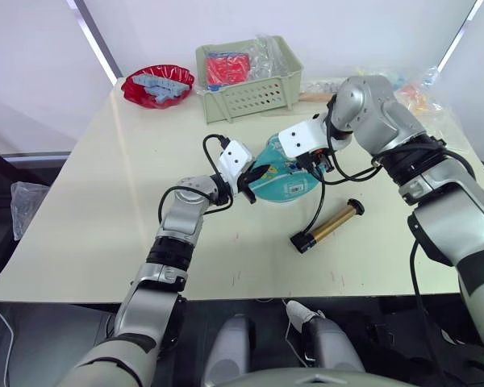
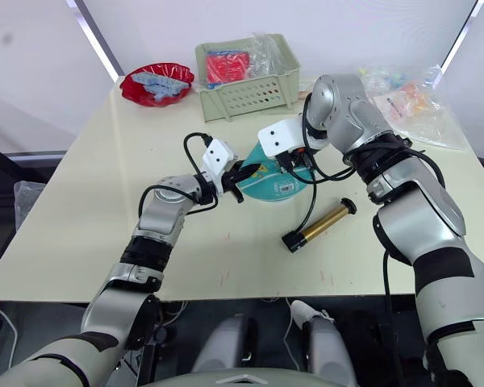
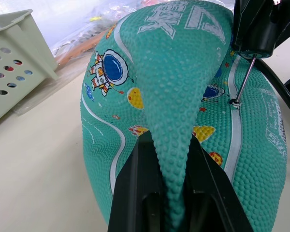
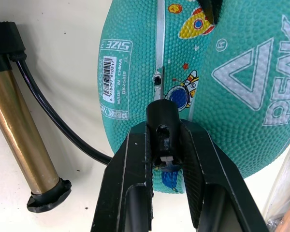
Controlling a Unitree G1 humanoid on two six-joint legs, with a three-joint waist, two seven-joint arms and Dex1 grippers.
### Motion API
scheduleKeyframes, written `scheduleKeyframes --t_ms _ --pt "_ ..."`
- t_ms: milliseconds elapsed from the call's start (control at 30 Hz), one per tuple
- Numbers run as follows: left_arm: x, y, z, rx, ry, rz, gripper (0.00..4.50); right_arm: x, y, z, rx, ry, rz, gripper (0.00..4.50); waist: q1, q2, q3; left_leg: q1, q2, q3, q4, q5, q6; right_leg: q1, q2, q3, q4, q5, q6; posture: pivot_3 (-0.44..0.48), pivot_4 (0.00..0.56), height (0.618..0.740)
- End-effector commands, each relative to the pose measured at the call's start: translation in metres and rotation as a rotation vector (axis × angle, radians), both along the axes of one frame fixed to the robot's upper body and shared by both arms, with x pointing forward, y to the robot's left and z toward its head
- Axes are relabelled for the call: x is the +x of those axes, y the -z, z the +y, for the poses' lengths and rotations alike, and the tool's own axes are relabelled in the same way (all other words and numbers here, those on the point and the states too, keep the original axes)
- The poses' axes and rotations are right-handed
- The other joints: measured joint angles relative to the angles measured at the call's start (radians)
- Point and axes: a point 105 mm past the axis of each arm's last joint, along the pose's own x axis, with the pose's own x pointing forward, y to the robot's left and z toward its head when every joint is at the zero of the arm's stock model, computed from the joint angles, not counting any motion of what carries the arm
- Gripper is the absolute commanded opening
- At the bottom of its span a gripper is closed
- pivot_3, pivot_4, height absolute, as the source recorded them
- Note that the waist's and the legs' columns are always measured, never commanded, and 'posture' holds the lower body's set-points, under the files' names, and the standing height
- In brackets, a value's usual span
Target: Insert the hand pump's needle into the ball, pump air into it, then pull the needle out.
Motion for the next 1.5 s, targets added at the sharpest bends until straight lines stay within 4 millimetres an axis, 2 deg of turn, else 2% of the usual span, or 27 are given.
scheduleKeyframes --t_ms 33,500,1100,1500 --pt "-0.012 0.027 -0.017 0.053 0.084 0.09 0.01 0.007 -0.01 -0.011 -0.002 0.04 -0.066 0.3 0.0 0.0 0.0 0.0 0.0 0.0 0.0 0.0 0.0 0.0 0.0 0.0 0.0 0.0 0.0 0.0 0.15 0.738" --pt "-0.012 0.027 -0.016 0.054 0.083 0.091 0.01 0.006 -0.003 -0.022 -0.025 0.071 -0.05 0.3 0.001 0.0 0.0 0.0 0.0 0.0 0.0 0.0 0.0 0.0 0.0 0.0 0.0 0.0 0.0 0.0 0.15 0.738" --pt "-0.011 0.028 -0.017 0.055 0.087 0.091 0.01 0.007 0.0 -0.023 -0.024 0.085 -0.05 0.3 0.001 0.0 0.0 0.0 0.0 0.0 0.0 0.0 0.0 0.0 0.0 0.0 0.0 0.0 0.0 0.0 0.15 0.738" --pt "-0.011 0.027 -0.019 0.052 0.087 0.09 0.01 0.003 0.009 -0.023 -0.052 0.079 -0.032 0.3 0.001 0.0 0.0 0.0 0.0 0.0 0.0 0.0 0.0 0.0 0.0 0.0 0.0 0.0 0.0 0.0 0.15 0.738"
